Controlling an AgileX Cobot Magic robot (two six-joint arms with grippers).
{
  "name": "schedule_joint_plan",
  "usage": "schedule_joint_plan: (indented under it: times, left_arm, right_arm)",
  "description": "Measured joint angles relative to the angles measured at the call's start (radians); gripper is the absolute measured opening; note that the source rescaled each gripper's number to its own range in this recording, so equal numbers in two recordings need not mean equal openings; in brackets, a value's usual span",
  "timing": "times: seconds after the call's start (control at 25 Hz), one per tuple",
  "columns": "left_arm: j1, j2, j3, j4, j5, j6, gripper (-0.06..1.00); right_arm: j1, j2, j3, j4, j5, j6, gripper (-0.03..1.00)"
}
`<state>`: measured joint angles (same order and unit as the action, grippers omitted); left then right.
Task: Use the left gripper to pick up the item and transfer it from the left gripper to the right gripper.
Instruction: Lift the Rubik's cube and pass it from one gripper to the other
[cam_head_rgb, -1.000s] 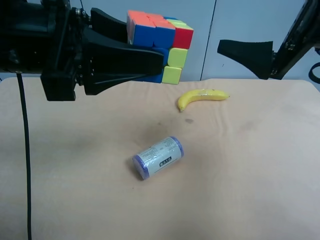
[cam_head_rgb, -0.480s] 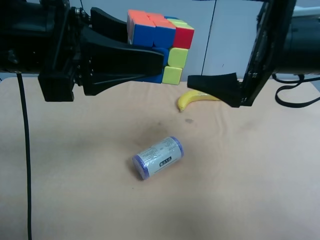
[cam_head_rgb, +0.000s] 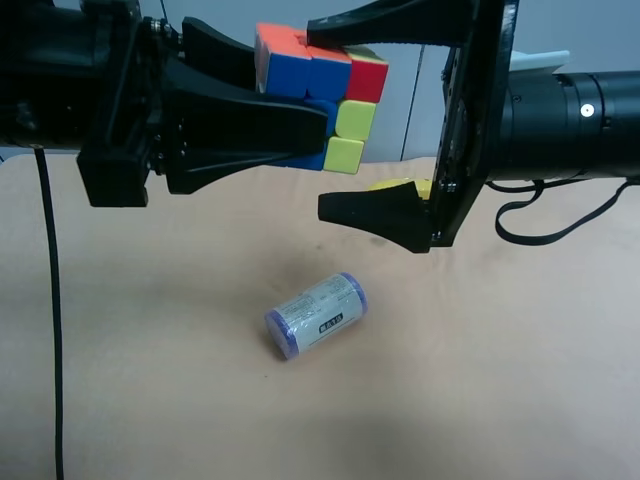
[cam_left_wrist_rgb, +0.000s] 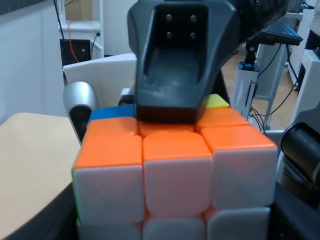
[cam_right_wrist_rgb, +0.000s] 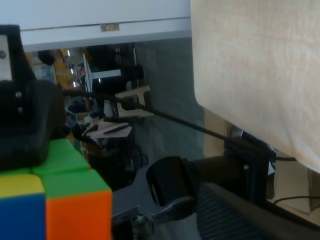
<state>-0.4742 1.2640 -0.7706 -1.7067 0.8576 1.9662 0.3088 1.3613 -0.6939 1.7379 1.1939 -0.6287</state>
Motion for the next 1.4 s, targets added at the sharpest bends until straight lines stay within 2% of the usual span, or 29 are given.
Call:
schedule_joint_plan:
  times: [0.44, 0.8, 1.04, 1.16, 1.4]
  left_arm:
    - [0.0, 0.0, 0.0, 0.0, 0.027, 0.001, 0.0]
    - [0.0, 0.0, 0.001, 0.001, 0.031, 0.001, 0.0]
    - [0.0, 0.0, 0.001, 0.001, 0.031, 0.001, 0.0]
    - [0.0, 0.0, 0.001, 0.001, 0.031, 0.001, 0.0]
    - [0.0, 0.001, 0.001, 0.019, 0.028, 0.001, 0.0]
  right_arm:
    - [0.003, 0.0, 0.0, 0.004, 0.018, -0.006, 1.0]
    - [0.004, 0.0, -0.001, 0.008, 0.018, -0.014, 0.88]
    - [0.004, 0.0, -0.005, 0.008, 0.018, -0.014, 0.85]
    - [0.004, 0.0, -0.006, 0.01, 0.02, -0.014, 0.72]
    - [0.005, 0.0, -0.008, 0.027, 0.034, -0.014, 0.21]
